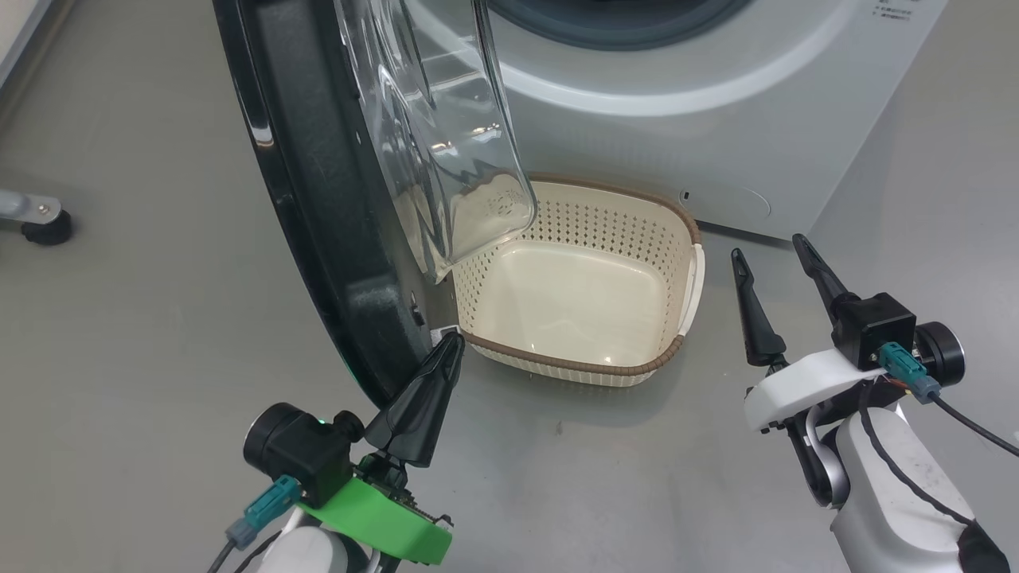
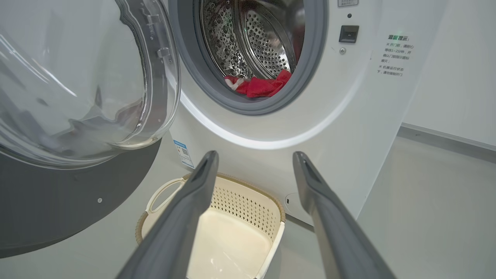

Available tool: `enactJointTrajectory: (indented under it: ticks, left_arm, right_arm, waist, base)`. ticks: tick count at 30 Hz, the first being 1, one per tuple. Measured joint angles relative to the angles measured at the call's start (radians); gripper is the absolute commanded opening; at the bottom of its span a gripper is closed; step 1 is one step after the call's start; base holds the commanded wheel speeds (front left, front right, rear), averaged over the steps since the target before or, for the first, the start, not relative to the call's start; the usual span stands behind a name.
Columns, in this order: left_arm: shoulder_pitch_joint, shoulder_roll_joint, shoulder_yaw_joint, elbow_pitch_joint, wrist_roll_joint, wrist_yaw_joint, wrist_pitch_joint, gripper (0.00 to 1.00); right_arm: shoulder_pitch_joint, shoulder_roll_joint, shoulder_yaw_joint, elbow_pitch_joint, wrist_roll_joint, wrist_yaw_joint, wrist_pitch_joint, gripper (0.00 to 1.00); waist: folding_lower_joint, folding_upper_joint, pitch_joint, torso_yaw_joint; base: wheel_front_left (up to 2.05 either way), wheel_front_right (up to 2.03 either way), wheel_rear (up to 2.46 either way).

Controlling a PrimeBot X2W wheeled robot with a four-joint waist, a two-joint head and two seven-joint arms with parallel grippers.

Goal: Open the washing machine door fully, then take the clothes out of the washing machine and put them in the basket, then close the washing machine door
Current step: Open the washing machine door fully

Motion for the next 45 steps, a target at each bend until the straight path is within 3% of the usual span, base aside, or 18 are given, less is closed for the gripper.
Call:
enactJointTrajectory:
  ticks: [10,20,37,45]
  left_arm:
    - [0.019,-0.001,0.057,0.003,0.005,0.002,0.000,0.00]
    - [0.044,-0.005,0.156,0.011,0.004,0.067,0.000,0.00]
    - [0.026,-0.011,0.388,0.079,-0.008,0.178,0.000,0.00]
    - [-0.039,-0.017,0.496,0.132,-0.021,0.196,0.000,0.00]
  right_arm:
    - [0.018,0.000,-0.008,0.008,-0.002,0.009,0.000,1.00]
    - [0.020,0.009,-0.001,0.016,-0.010,0.026,0.000,1.00]
    - [0.019,0.022,0.004,0.030,-0.020,0.036,0.000,1.00]
    - [0.017,0.021,-0.004,0.032,-0.029,0.042,0.000,1.00]
  waist:
    - [0.0000,0.0000,-0.009,0.044]
    - [0.0000,0.0000,-0.017,0.083]
    - [0.0000,0.0000,0.002,0.045]
    - [0.0000,0.0000,0.011,0.032]
  base:
    - [0.00,0.00,0.00]
    - [0.00,0.00,0.00]
    - [0.00,0.00,0.00]
    - [0.00,0.00,0.00]
